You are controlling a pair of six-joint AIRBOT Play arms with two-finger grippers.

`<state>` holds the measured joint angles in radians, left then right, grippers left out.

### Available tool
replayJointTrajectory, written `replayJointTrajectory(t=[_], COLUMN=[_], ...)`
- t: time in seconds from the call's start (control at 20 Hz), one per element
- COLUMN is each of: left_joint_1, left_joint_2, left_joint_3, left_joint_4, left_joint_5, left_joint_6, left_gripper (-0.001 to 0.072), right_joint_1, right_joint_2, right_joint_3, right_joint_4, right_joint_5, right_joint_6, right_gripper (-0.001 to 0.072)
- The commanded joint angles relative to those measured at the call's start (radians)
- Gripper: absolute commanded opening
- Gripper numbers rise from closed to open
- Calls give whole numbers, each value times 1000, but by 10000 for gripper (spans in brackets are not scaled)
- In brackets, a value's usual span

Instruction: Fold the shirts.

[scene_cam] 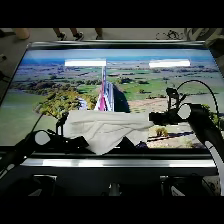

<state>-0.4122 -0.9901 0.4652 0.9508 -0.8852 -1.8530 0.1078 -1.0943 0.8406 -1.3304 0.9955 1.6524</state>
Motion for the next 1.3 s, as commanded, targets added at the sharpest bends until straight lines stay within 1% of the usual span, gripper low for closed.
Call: replayJointTrajectory(t=[0.0, 0.05, 0.1, 0.15, 0.2, 0.25, 0.3, 0.35, 0.45, 0.5, 0.55, 0.6, 0.65, 0.7, 0.75, 0.85, 0.95, 1.05, 1.1, 1.15, 1.2, 1.25], left_joint_1=[-82, -89, -95, -93, -87, -78, -68, -56, -28, -12, 8, 36, 66, 88, 100, 103, 102, 102, 103, 102, 103, 103], left_joint_2=[-131, -165, -196, -215, -214, -192, -149, -77, 96, 177, 248, 306, 348, 372, 385, 393, 386, 363, 348, 331, 312, 289], left_joint_3=[-24, -7, 15, 37, 71, 123, 190, 283, 538, 689, 845, 1012, 1168, 1283, 1373, 1449, 1439, 1399, 1374, 1337, 1291, 1233], left_joint_4=[-150, -155, -155, -155, -155, -139, -80, 46, 366, 510, 614, 680, 703, 698, 674, 645, 668, 692, 700, 704, 722, 754], left_joint_5=[185, 192, 206, 215, 208, 171, 121, 51, -111, -167, -179, -163, -150, -143, -153, -186, -228, -296, -326, -340, -338, -338], left_joint_6=[24, 37, 40, 42, 103, 169, 219, 224, 208, 177, 141, 113, 80, 54, 46, 45, 46, 46, 47, 68, 96, 101], left_gripper=[637, 579, 441, 177, 26, 23, 22, 22, 22, 22, 22, 23, 23, 24, 23, 22, 23, 23, 23, 23, 23, 23], right_joint_1=[1, 1, 1, 1, 1, 1, 1, 1, 1, 1, 1, 1, 1, 1, 1, 1, 1, 1, 1, 1, 1, 1], right_joint_2=[27, 50, 73, 101, 131, 168, 207, 253, 341, 377, 405, 427, 445, 459, 470, 476, 475, 456, 436, 404, 360, 311], right_joint_3=[0, 0, 0, 0, 3, 19, 52, 113, 314, 442, 578, 723, 847, 933, 997, 1063, 1069, 1069, 1069, 1069, 1065, 1050], right_joint_4=[2, 0, -2, -9, -16, -28, -53, -102, -241, -309, -364, -388, -387, -374, -363, -358, -366, -386, -398, -408, -410, -409], right_joint_5=[8, 8, 7, 8, 14, 27, 38, 45, 34, 19, 10, 13, 31, 53, 79, 134, 190, 291, 367, 461, 581, 687], right_joint_6=[-1, -1, -1, -1, 0, -1, -1, -1, -1, -1, 0, 0, 2, 42, 84, 90, 90, 90, 90, 87, 86, 78], right_gripper=[22, 23, 23, 23, 23, 23, 23, 23, 22, 22, 23, 22, 22, 22, 22, 22, 22, 22, 22, 22, 22, 22])
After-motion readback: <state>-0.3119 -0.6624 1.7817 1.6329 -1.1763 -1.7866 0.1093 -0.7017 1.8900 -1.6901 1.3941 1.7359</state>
